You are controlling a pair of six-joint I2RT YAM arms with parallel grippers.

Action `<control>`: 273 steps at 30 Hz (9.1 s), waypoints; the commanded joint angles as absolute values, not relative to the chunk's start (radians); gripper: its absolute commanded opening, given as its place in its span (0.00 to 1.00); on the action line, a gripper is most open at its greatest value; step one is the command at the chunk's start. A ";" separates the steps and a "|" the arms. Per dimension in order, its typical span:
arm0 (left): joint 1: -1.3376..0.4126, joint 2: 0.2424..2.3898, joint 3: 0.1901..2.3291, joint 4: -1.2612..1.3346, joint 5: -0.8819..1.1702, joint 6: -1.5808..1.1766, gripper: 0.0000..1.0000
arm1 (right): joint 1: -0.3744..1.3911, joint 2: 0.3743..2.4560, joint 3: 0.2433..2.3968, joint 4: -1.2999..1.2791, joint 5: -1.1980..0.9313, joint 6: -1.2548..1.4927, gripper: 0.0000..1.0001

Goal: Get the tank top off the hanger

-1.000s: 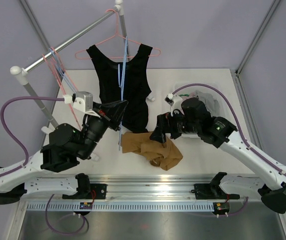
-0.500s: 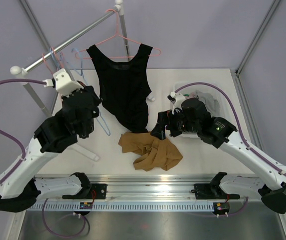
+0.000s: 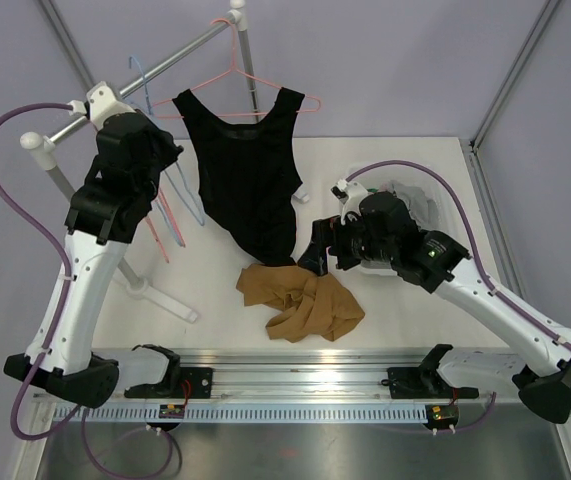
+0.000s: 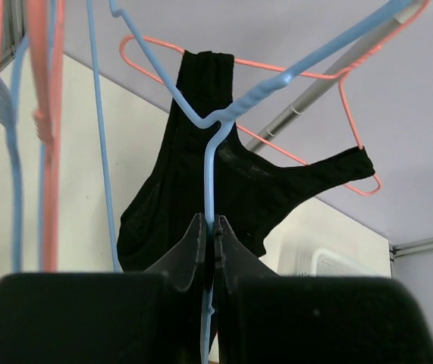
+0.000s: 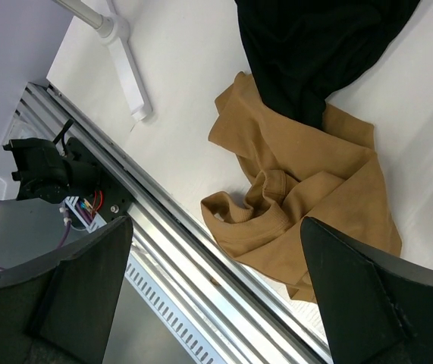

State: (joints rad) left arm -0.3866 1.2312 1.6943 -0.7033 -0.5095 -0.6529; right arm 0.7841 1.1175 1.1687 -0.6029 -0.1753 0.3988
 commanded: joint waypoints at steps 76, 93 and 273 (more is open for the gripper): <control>-0.259 0.396 1.379 -1.031 0.037 -0.370 0.99 | 0.751 1.540 2.277 -1.186 0.649 0.123 0.00; -0.259 0.414 1.344 -1.006 0.061 -0.409 0.99 | 0.338 1.589 1.746 -0.806 0.411 0.129 0.00; -0.658 1.519 1.959 -0.459 -0.769 -0.581 0.00 | 0.477 0.991 1.120 -0.095 -0.513 0.129 0.90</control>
